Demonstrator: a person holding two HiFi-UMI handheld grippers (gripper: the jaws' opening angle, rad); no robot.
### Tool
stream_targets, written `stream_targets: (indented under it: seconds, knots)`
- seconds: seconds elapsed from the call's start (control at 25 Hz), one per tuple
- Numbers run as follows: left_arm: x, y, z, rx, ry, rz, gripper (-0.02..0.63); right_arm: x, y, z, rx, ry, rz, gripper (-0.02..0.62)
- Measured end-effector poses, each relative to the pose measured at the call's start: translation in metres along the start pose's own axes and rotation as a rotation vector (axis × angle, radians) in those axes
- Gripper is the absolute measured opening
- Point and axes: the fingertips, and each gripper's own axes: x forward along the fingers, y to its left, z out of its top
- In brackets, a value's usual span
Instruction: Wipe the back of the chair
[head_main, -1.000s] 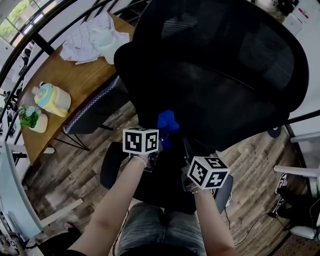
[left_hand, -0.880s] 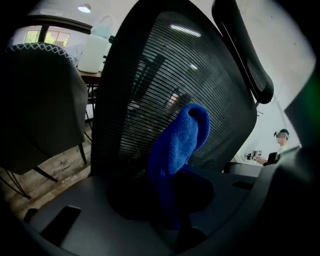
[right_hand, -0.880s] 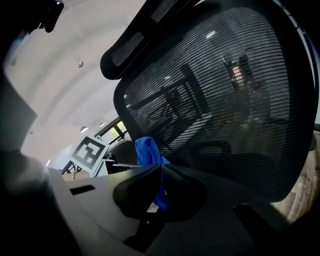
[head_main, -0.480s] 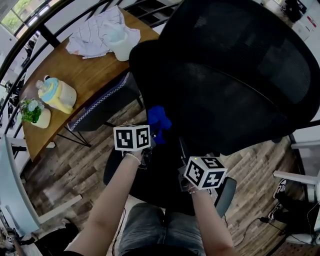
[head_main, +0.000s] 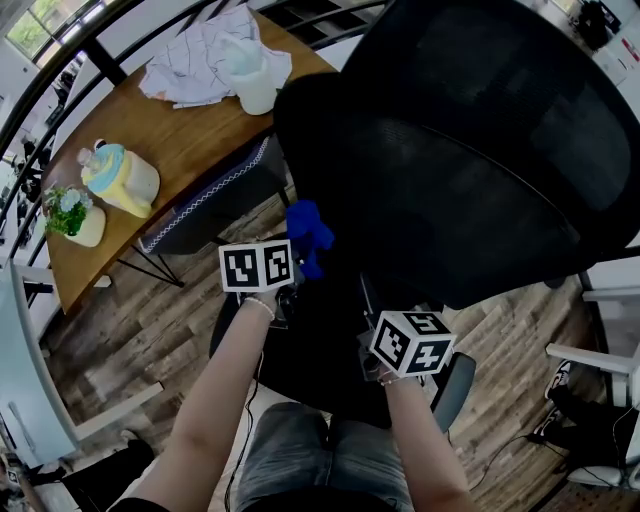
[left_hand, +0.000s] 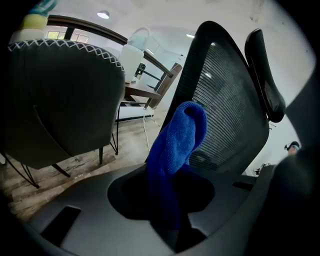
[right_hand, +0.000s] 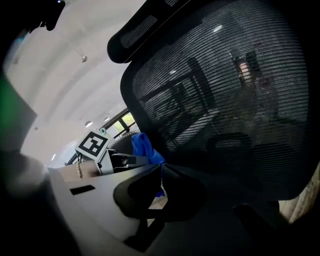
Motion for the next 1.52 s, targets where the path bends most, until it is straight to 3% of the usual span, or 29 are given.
stream_targets:
  seconds: [0.28,0.56,1.04,1.28,1.52]
  knots:
    - [-0.017,0.01,0.003,-0.023,-0.04,0.045,0.11,-0.013,-0.004,-0.004,-0.007,-0.007,-0.017,0.029]
    - [-0.05,0.004,0.001,-0.022,-0.072,0.029,0.11,-0.041,0.003,-0.004,0.033,-0.058,-0.015,0.029]
    - [-0.133,-0.071,-0.007,0.09,-0.148,-0.156,0.11,-0.118,0.043,0.012,0.03,-0.202,0.02,0.029]
    - [-0.178,-0.12,-0.015,0.165,-0.182,-0.273,0.11,-0.163,0.08,0.034,-0.003,-0.313,0.118,0.029]
    - [-0.219,-0.15,-0.013,0.233,-0.234,-0.325,0.11,-0.198,0.112,0.051,-0.02,-0.389,0.185,0.029]
